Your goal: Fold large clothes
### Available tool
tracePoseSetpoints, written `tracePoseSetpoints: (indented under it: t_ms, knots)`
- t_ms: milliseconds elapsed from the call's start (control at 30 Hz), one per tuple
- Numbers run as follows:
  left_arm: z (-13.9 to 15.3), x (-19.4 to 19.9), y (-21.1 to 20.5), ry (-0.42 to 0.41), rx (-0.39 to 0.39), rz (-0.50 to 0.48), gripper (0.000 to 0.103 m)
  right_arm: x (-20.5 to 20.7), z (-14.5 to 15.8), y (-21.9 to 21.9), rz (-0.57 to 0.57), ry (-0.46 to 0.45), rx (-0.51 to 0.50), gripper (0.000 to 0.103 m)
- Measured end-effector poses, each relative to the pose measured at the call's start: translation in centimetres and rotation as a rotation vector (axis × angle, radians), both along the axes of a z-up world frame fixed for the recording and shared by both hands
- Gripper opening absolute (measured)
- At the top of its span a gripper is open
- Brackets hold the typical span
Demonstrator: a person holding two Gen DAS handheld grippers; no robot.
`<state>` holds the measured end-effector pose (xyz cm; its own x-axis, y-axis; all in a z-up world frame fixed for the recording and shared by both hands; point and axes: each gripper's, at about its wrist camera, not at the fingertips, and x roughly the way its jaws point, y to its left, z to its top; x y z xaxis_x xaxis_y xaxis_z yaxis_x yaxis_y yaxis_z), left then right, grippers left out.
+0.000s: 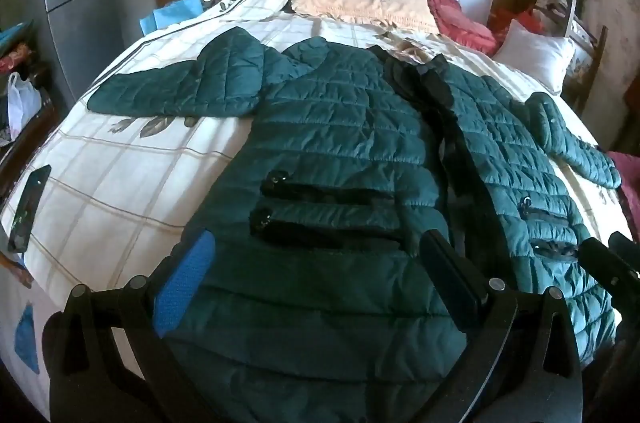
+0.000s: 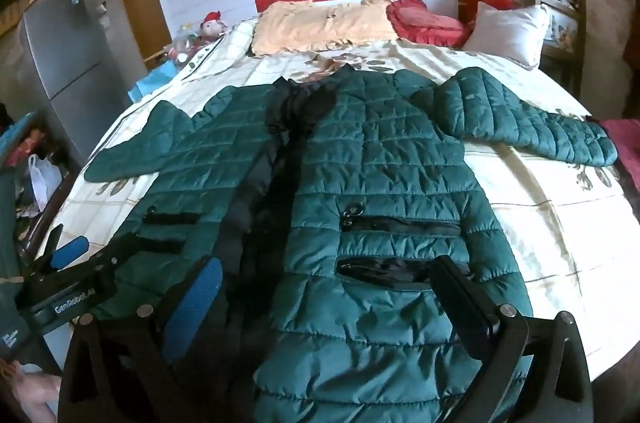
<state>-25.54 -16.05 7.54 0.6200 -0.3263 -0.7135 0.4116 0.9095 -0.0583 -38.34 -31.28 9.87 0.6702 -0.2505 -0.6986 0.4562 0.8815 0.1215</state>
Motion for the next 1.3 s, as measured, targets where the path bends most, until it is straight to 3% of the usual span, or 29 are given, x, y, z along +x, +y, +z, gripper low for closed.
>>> tracePoseSetpoints:
  t_ms: [1300]
  knots:
    - [0.6,-1.8,-1.1,-0.013,0.016,-0.036,0.102,0.0,-1.0,-0.1,-0.03,0.052,0.002,0.103]
